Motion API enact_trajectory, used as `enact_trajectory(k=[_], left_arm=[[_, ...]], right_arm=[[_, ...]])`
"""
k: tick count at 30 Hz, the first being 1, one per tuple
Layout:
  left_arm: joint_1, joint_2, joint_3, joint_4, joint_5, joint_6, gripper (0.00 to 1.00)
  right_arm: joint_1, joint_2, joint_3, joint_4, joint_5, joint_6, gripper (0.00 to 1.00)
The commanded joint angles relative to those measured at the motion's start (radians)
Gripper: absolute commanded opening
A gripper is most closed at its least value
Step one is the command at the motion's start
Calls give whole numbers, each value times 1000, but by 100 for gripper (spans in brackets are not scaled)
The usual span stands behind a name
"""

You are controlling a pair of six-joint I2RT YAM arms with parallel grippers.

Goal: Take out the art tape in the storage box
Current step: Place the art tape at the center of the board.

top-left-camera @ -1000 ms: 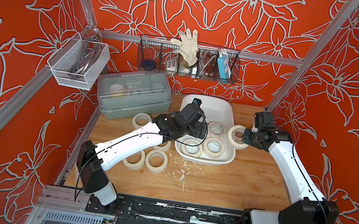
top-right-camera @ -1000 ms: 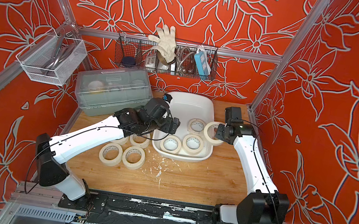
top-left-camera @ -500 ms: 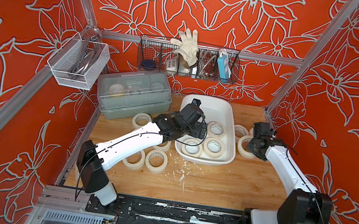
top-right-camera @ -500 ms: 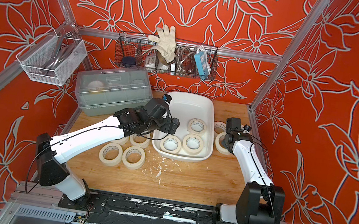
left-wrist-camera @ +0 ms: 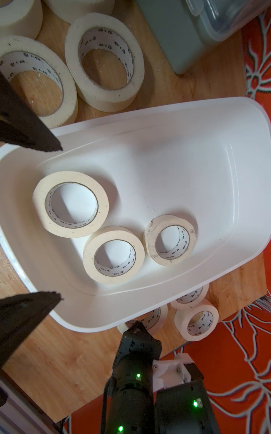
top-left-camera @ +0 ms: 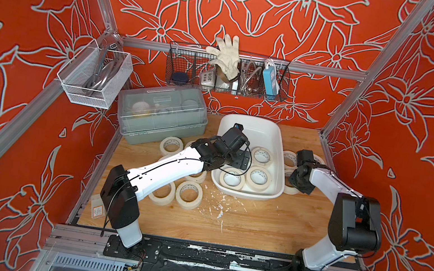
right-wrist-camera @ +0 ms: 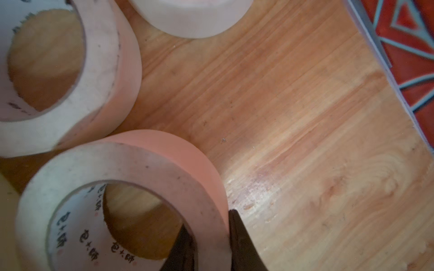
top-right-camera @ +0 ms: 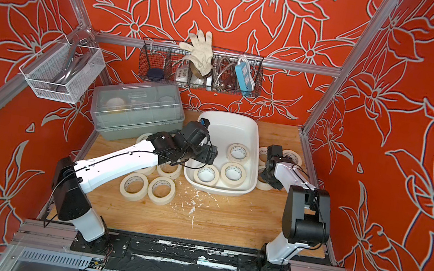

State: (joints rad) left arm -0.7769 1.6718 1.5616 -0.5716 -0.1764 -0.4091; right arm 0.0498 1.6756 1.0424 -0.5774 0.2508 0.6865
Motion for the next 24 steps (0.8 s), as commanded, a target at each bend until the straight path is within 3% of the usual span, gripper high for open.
enact_trajectory(k=[1,3,6,16,24], left_arm=[[7,21,29,7,11,-7,91],[8,34,37,7,13,-8,91],[8,58,49,9,18,-12,91],[13,146,106,19,47,-32,91],[26,244,192,31,67,-61,91]], right_arm=[[-7,35,55,-22,-17,-7,0],[-7,38,55,-21,-21,-5,9],[-10,29,37,-6,-25,-1,32],[-26,-28,31,-11,-61,-15,43],[-26,-160,33,-9,-131,-53,60]])
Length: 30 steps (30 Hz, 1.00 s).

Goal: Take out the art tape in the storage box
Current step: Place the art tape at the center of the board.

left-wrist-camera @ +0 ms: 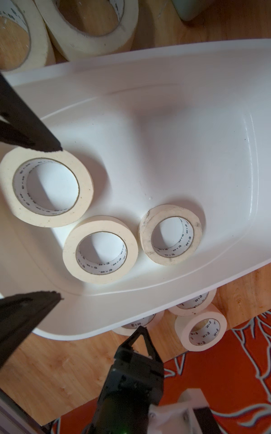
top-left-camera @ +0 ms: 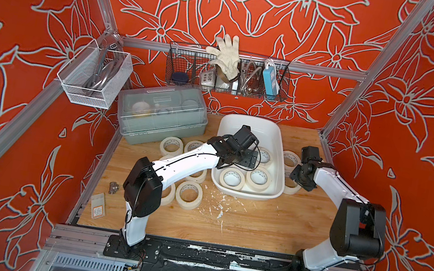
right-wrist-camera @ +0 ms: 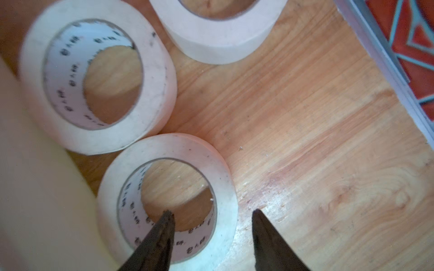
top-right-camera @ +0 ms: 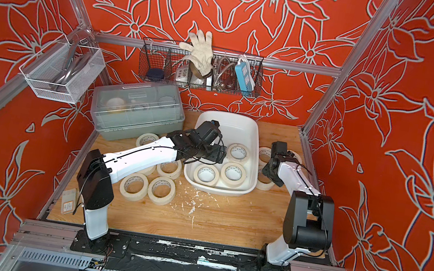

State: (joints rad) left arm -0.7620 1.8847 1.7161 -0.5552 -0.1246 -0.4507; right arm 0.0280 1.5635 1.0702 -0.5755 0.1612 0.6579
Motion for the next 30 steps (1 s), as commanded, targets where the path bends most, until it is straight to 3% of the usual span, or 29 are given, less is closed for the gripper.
enact_trajectory(k=[1,16,30], left_arm=[[13,48,55,15,18,-24,91],[44,361,411,-54,29,-43,91],[59,675,731,-132,-10,-29,87]], right_arm=[[-4,-64,8,-13,-58,-32,60],[-3,-228,20,-50,-261,-81,70],[-2,-300,-4,-37,-290,-64,70]])
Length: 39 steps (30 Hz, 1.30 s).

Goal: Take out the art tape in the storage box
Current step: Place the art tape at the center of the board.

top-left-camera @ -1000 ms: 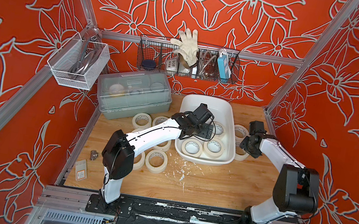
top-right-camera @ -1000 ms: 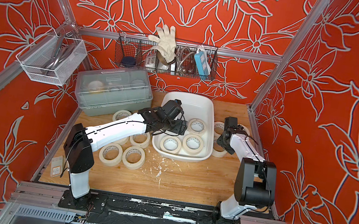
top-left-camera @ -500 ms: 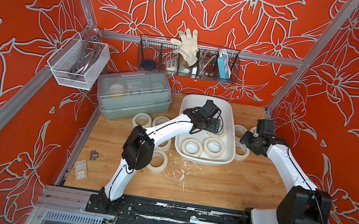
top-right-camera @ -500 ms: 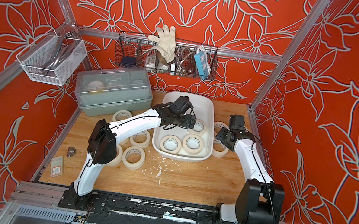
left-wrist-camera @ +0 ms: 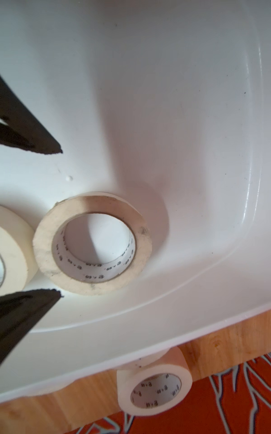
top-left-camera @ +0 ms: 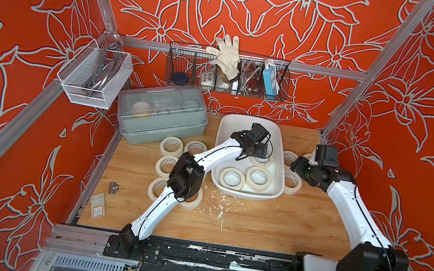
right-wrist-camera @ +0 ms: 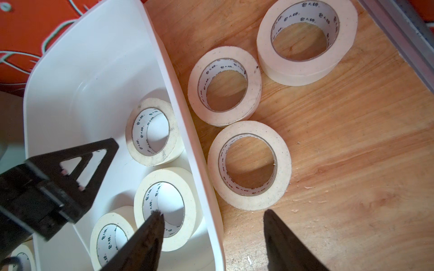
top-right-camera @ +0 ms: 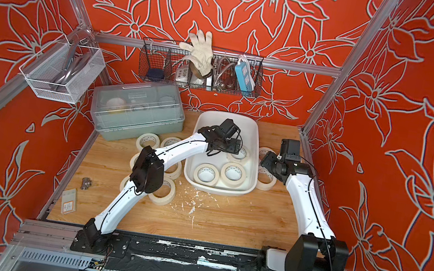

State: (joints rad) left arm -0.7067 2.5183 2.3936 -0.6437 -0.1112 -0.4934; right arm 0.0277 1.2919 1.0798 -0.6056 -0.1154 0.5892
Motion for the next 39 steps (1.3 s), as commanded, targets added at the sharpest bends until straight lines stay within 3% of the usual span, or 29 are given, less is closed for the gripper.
enact_trajectory(k=[1,16,22,29,39], left_arm=[[4,60,71,-48,-24,13,86],[13,169,94,-2,23,-67,71],[16,170,78,12,43,-82,47],[25,63,-40,78,57,-85,23],[29,-200,-261,121,40,-19,10]], right_arm=[[-2,-30,-16,-6,-16,6,70],[-2,-64,-47,9,-40,33,67],[-2,-73,-48,0,-42,31,66],[0,-92,-45,-6,-46,22,66],[7,-104,6,-44,-68,-23,65]])
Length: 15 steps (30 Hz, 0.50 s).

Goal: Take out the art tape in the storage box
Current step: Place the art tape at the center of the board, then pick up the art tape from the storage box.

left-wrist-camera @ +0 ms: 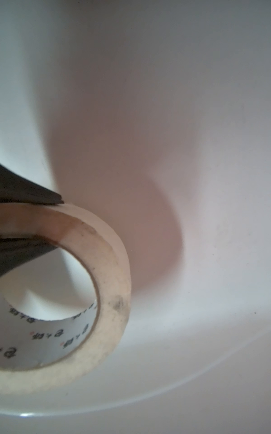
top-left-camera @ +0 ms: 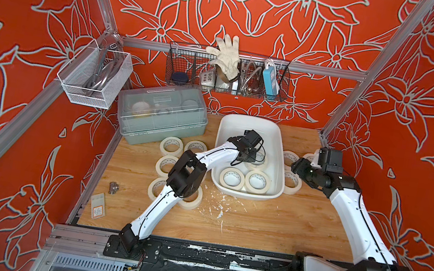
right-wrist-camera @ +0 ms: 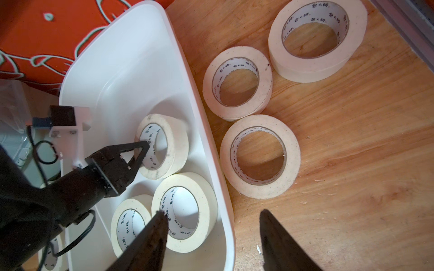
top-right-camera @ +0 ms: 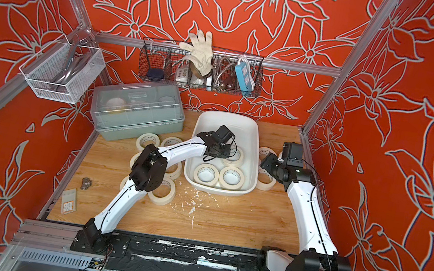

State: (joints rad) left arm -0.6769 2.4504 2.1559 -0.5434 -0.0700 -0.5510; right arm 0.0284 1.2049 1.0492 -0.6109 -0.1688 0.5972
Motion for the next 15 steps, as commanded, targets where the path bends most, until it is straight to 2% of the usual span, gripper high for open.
enact_trajectory(k=[1,9,15], left_arm=[[-1,-153,-40,17,-5,47,8],[-6,-322,-156,-61,-13,130,2],[-22,-433,-229,-126,-17,204,0]], right_arm=[[8,-19,43,-43,-16,-34,65],[32,-16,84,-59,-84,-74,65],[95,-1,124,-74,-106,-85,65]])
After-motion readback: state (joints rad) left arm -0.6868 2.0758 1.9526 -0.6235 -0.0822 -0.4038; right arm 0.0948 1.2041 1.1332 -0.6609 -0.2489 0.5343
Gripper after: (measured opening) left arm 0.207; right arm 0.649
